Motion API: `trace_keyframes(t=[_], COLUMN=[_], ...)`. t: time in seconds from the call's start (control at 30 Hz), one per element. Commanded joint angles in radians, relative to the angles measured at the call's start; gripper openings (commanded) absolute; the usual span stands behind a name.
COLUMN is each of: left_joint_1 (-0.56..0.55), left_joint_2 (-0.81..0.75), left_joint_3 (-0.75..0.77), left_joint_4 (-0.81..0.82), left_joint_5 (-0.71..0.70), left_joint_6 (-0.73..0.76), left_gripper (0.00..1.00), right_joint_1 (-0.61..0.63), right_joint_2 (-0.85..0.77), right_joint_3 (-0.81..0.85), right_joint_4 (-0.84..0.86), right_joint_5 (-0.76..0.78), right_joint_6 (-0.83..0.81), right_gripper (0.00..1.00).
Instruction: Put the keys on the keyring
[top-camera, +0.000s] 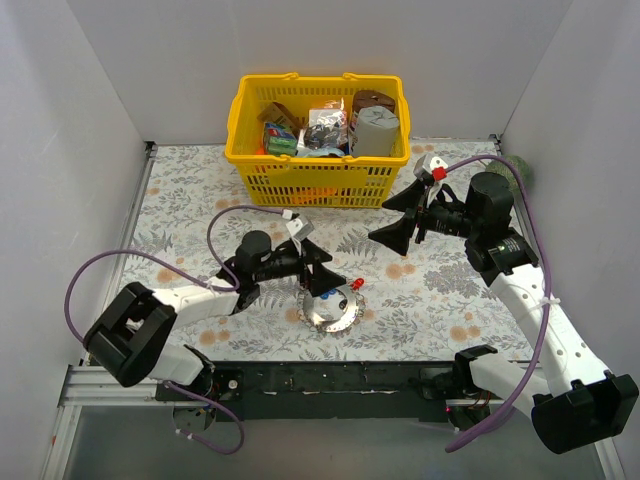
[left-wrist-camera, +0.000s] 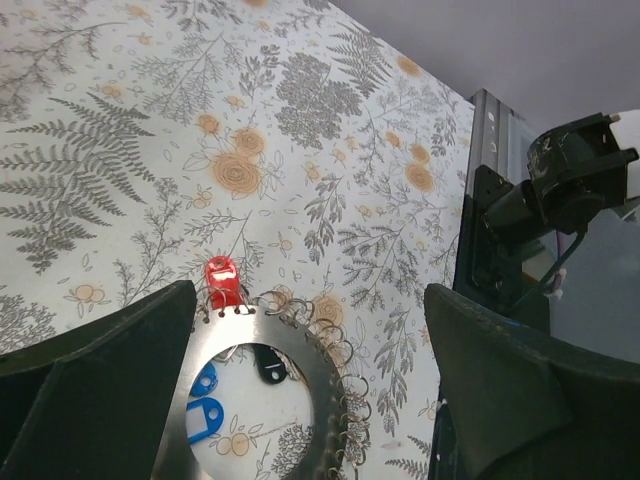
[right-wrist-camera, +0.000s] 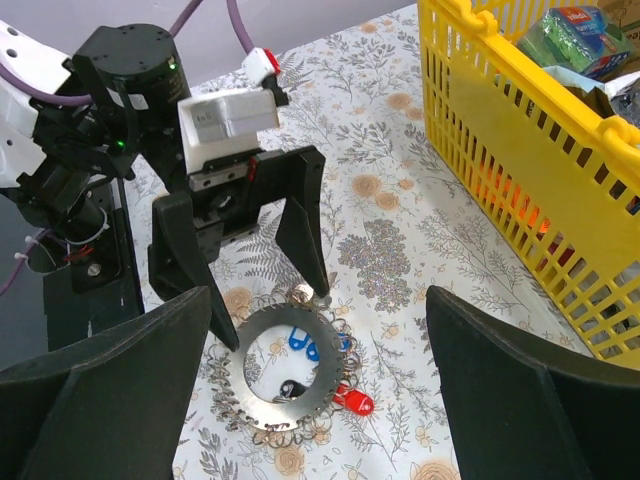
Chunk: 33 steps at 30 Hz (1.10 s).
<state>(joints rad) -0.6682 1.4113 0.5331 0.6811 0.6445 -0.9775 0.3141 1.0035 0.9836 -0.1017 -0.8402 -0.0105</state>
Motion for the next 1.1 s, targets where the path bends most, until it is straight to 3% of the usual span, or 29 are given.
trace_keyframes(t=[0.0,0.17,0.37,0.5,0.6,0.9,1.07], left_joint_1=[0.050,0.183,0.306,0.325,0.334,0.335,0.335], left_joint_2=[-0.106,-0.202,-0.296,-0.354,-0.402,-0.492,-0.525], left_joint_3=[-0.062,-0.163,-0.105,-0.021,0.019,0.090,0.131], left_joint_4=[0.026,0.046,-0.213,-0.453,-0.543,-0.661,-0.741], left_joint_5=[-0.081,-0.086,-0.091,-0.199,-0.282,-0.468,-0.623], left_joint_6=[-0.062,-0.217,-0.322,-0.310,-0.300,-0.274,-0.276], left_gripper=[0.98,0.98,0.98,0.98,0.98,0.98,0.98], right_joint_1=[-0.006,-0.006,-0.006,-0.006,-0.006,-0.006,-0.006], right_joint_2=[-0.006,-0.014,-0.034,-0.048,-0.054,-0.092,-0.098], right_joint_3=[-0.002,-0.010,-0.034,-0.068,-0.077,-0.111,-0.095], right_joint_4=[0.034,0.027,0.017,0.026,0.033,-0.015,-0.076], right_joint_5=[-0.011,-0.003,0.000,0.003,0.010,0.154,0.326], right_joint_6=[0.003,0.003,0.027,0.041,0.053,0.069,0.067], right_gripper=[0.96,0.95,0.95,0.95,0.95,0.96,0.97])
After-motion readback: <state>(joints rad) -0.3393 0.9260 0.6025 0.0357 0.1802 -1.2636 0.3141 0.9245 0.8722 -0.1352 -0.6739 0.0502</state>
